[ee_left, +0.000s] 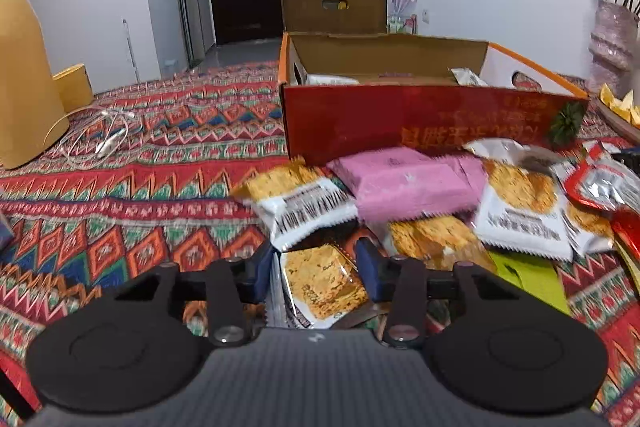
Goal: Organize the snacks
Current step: 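Grasp a biscuit packet with the left tool while the right tool grasps a white packet, then lower both held packets into the red box and open both tools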
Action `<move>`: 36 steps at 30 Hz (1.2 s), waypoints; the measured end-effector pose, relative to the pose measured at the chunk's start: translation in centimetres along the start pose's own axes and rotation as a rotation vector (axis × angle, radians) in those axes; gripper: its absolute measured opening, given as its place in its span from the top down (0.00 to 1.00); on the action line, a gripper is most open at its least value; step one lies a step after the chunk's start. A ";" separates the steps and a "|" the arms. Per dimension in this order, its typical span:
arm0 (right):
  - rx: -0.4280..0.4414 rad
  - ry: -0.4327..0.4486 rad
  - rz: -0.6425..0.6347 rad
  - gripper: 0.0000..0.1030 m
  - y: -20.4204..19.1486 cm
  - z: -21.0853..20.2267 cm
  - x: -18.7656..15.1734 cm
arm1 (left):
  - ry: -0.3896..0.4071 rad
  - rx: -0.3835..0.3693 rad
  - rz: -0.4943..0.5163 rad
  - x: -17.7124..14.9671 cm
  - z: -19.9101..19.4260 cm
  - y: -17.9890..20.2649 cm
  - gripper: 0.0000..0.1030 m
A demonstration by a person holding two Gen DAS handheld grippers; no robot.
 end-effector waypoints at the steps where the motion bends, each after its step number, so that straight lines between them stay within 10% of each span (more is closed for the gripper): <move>1: -0.019 -0.002 -0.003 0.60 0.0 -0.3 0.0 | -0.020 -0.004 -0.005 -0.2 -0.4 -0.2 0.58; 20: 0.165 0.170 0.065 0.60 -12.4 -20.7 -10.5 | -0.044 -0.063 -0.235 -10.1 -17.9 -2.6 0.65; 36: 0.224 0.154 0.018 0.60 -15.8 -23.3 -13.7 | 0.060 -0.156 -0.157 -7.4 -21.9 -0.3 0.65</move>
Point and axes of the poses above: each gripper's, at about its wrist camera, not at the fingertips, and z roughly the way its jaws point, y to its right, x to its top, the point moved 6 cm from there along z, roughly the way its jaws point, and after that the axes turned 13 degrees about x, right-handed, at the moved point
